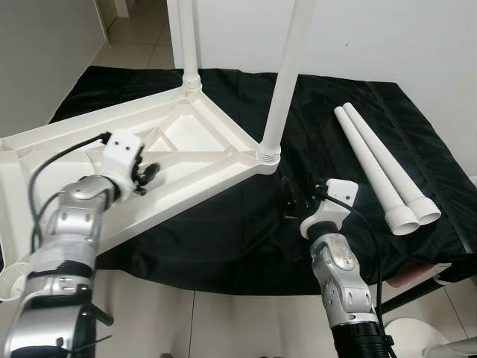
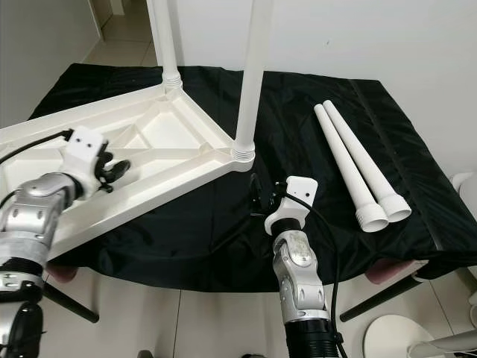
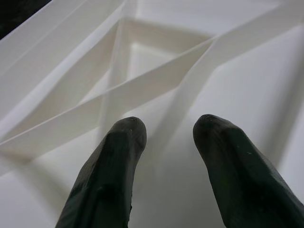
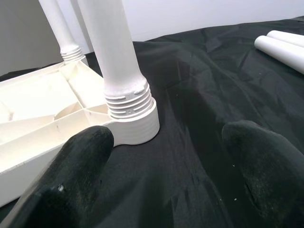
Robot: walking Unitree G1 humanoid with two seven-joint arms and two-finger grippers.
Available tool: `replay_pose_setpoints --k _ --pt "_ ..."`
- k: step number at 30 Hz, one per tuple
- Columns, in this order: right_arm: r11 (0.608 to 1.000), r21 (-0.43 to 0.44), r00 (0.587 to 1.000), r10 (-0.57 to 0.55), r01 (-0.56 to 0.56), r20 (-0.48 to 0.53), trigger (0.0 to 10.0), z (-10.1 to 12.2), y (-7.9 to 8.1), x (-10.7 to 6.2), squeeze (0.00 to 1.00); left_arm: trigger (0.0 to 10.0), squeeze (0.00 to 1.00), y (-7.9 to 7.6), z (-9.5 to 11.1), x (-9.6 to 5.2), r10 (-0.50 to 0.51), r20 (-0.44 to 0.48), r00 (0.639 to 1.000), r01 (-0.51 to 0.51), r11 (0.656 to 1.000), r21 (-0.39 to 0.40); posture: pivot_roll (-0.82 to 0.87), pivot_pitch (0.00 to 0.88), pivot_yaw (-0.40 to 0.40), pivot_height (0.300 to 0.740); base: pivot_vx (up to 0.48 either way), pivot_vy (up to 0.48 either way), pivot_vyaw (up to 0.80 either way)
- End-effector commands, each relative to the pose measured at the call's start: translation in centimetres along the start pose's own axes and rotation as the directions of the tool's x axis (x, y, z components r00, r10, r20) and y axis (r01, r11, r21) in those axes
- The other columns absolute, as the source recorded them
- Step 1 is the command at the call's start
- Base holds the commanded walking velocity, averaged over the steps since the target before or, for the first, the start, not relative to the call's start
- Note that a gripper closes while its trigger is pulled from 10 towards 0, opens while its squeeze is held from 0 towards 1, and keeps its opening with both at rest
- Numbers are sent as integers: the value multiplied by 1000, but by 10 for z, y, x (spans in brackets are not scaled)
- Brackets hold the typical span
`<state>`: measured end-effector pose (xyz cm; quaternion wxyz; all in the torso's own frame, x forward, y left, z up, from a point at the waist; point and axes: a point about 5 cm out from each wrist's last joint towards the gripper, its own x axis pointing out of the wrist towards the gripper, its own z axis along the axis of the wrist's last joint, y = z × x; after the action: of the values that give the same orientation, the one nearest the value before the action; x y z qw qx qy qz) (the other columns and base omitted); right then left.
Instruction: Building children table
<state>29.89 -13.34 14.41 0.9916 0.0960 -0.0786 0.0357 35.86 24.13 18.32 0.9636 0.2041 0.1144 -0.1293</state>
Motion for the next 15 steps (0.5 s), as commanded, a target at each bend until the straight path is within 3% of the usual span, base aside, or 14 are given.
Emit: replay_pose_setpoints --k 1,2,3,5,10,12,15 --pt "1000 -4 1000 -18 18 -12 10000 -3 -4 -2 0 10000 0 16 -6 -6 190 -45 981 -186 979 86 3 64 8 740 0 0 0" --pt "1000 -4 1000 -18 18 -12 10000 -3 -4 -2 0 10000 0 16 -6 -6 190 -45 981 -186 979 86 3 64 8 740 0 0 0" --pt "1000 -5 1000 -18 18 -13 10000 -3 -5 -2 0 10000 0 20 -7 -9 196 -49 979 -185 969 163 3 64 8 740 0 0 0" --pt "1000 -5 1000 -18 18 -13 10000 -3 -5 -2 0 10000 0 23 -9 -11 179 -67 982 -166 971 170 6 62 6 740 0 0 0" --pt "1000 -8 1000 -10 10 -16 10000 -4 -4 -2 0 10000 0 14 -10 -16 32 -83 996 -8 960 280 15 57 3 740 0 0 0" --pt "1000 -8 1000 -6 6 -15 10000 -4 -4 0 0 10000 0 4 -8 -15 -34 -80 996 52 970 237 17 54 2 740 0 0 0" --pt "1000 -9 1000 -5 5 -14 10000 -3 -3 0 0 10000 0 -2 -8 -14 -55 -84 995 73 969 237 17 54 2 740 0 0 0"
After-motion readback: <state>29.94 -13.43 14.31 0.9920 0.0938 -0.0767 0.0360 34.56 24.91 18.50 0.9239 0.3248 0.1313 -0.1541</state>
